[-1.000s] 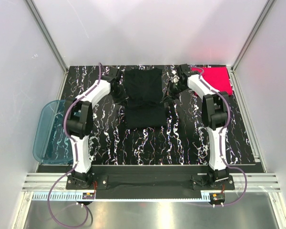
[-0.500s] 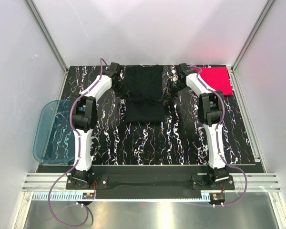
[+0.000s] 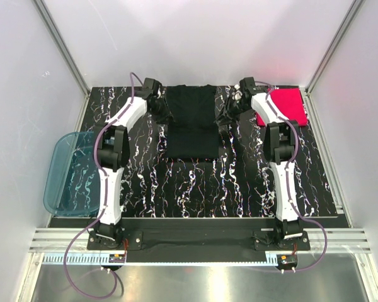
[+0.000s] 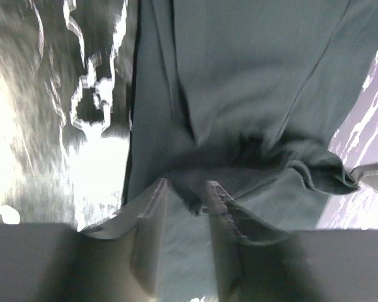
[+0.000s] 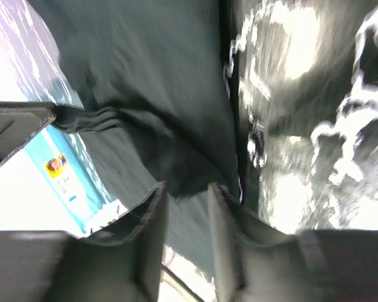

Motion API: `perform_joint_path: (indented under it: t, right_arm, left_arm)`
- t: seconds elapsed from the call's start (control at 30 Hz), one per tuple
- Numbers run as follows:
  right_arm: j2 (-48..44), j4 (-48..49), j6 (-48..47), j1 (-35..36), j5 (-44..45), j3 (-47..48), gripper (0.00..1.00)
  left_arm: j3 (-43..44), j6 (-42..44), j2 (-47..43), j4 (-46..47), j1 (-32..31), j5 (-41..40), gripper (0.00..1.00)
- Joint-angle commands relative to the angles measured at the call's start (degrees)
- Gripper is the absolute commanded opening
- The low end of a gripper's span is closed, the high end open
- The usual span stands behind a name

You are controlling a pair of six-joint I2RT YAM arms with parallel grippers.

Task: Fold and stack the t-shirts
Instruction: Fold the tshirt

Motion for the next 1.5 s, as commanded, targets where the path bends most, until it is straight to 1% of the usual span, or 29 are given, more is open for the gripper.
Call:
perform_joint_path:
  t: [0.0, 0.03, 0.07, 0.1, 0.13, 0.17, 0.2, 0.27, 0.3, 0.33, 0.37, 0.4, 0.43, 0.5, 0.57, 0.63, 0.83, 0.87, 1.0, 1.07, 1.13, 1.17, 1.23, 1.27, 1.3, 1.33, 1.37, 1.43, 1.47]
  right_arm:
    - [2.6, -4.7, -0.6, -0.4, 2.3, 9.2, 0.44]
    - [2.7, -6.5, -1.1, -0.4, 3.4, 11.2, 0.48]
    - [2.2, -8.1, -1.9, -0.4, 5.9, 13.6, 0.51]
    - [1.5, -10.8, -2.3, -0.4, 7.1, 14.3, 0.54]
    - [0.5, -11.6, -2.7, -0.3, 8.2, 14.3, 0.54]
    - [-2.1, -11.7, -3.2, 0.0, 9.0, 11.9, 0.54]
    - [-3.6, -11.5, -3.6, 0.4, 9.3, 10.3, 0.55]
    - [-8.0, -10.1, -5.0, 2.1, 9.7, 4.6, 0.54]
    - [-9.1, -9.4, -5.6, 3.0, 10.0, 3.0, 0.54]
    - [-9.9, -9.0, -6.2, 3.9, 9.3, 1.6, 0.53]
    - [-10.8, -7.8, -7.0, 6.0, 8.0, -1.3, 0.52]
    - [-10.9, -6.7, -7.0, 6.8, 6.7, -3.0, 0.49]
    - [-10.9, -5.9, -6.3, 7.5, 3.5, -4.8, 0.4]
    - [-10.4, -3.0, -4.6, 9.0, 0.8, -8.4, 0.31]
    - [-10.5, -0.9, -3.7, 9.8, 0.3, -11.3, 0.23]
    - [-9.8, 0.1, -3.8, 10.2, -1.4, -12.3, 0.22]
    - [-10.2, -0.7, -6.2, 10.4, 2.4, -18.5, 0.22]
    - [-11.4, -0.1, -6.3, 10.4, 2.6, -21.8, 0.22]
    - [-15.3, 5.0, -5.7, 10.4, 3.2, -31.7, 0.23]
    - [-18.1, 6.9, -5.4, 10.6, 3.4, -37.9, 0.23]
    - [-20.3, 8.8, -5.3, 10.7, 3.6, -42.1, 0.22]
    - [-22.9, 10.3, -5.0, 10.8, 3.5, -46.9, 0.22]
    - [-26.3, 11.9, -4.3, 11.1, 3.1, -52.3, 0.23]
    - [-30.5, 13.3, -3.7, 11.3, 2.9, -58.2, 0.23]
    - [-32.9, 14.0, -3.3, 11.5, 2.7, -61.2, 0.23]
    - [-35.4, 14.6, -2.4, 11.8, 1.9, -64.3, 0.23]
    - [-40.4, 15.3, -1.8, 11.8, 1.7, -69.8, 0.24]
    - [-45.5, 15.5, -0.8, 11.9, -0.2, -74.7, 0.25]
    - [-50.4, 15.1, 0.2, 12.0, -0.6, -78.1, 0.27]
  left_arm:
    - [8.4, 1.1, 2.3, -1.0, 1.2, -2.4, 0.44]
    - [10.2, 2.5, 2.0, -4.0, 1.2, -4.0, 0.49]
    - [10.9, 3.1, 1.0, -4.8, 1.0, -6.3, 0.57]
    - [10.1, 3.8, -2.5, -5.0, 1.0, -7.5, 0.65]
    - [8.9, 4.6, -4.7, -4.9, 1.0, -8.6, 0.67]
    - [4.4, 4.7, -6.9, -4.5, 0.9, -10.6, 0.74]
    - [2.0, 4.5, -9.7, -3.9, 0.9, -11.0, 0.74]
    - [-4.3, 4.3, -16.6, 0.0, 0.5, -8.0, 0.71]
    - [-10.3, 4.1, -18.5, 1.6, 0.2, -6.6, 0.63]
    - [-13.1, 3.2, -21.4, 5.2, -0.3, -4.9, 0.56]
    - [-15.7, 2.5, -22.1, 7.2, -0.5, -0.7, 0.51]
    - [-19.9, 1.8, -22.4, 9.8, -0.7, 1.2, 0.39]
    - [-21.2, 0.4, -22.3, 10.5, -1.3, 2.6, 0.35]
    - [-23.1, -0.8, -20.9, 11.7, -1.9, 5.2, 0.26]
    - [-25.2, -2.0, -19.4, 13.5, -2.8, 6.2, 0.23]
    - [-25.9, -2.1, -18.2, 14.1, -3.4, 6.2, 0.21]
    - [-26.5, -0.6, -14.3, 8.8, -5.5, 3.2, 0.19]
    - [-28.4, -0.5, -14.3, 8.5, -6.2, 1.1, 0.19]
    - [-35.4, -1.3, -15.8, 8.1, -8.4, -1.7, 0.17]
    - [-38.8, -1.5, -17.9, 8.7, -10.6, -3.4, 0.17]
    - [-44.7, -2.0, -20.9, 10.0, -13.0, -4.5, 0.15]
    - [-47.0, -2.2, -21.9, 10.4, -13.8, -4.5, 0.15]
    - [-53.0, -3.7, -24.4, 10.9, -16.8, -4.6, 0.14]
    - [-55.2, -4.4, -27.8, 11.2, -17.9, -4.6, 0.14]
    - [-57.4, -6.2, -29.6, 11.7, -19.2, -4.6, 0.14]
    - [-62.3, -7.2, -31.6, 12.1, -21.4, -4.6, 0.14]
    - [-64.6, -8.2, -36.1, 12.5, -22.6, -4.0, 0.14]
    - [-71.0, -10.7, -41.0, 12.3, -25.1, -4.0, 0.15]
    - [-72.8, -11.3, -43.5, 12.1, -25.7, -3.7, 0.16]
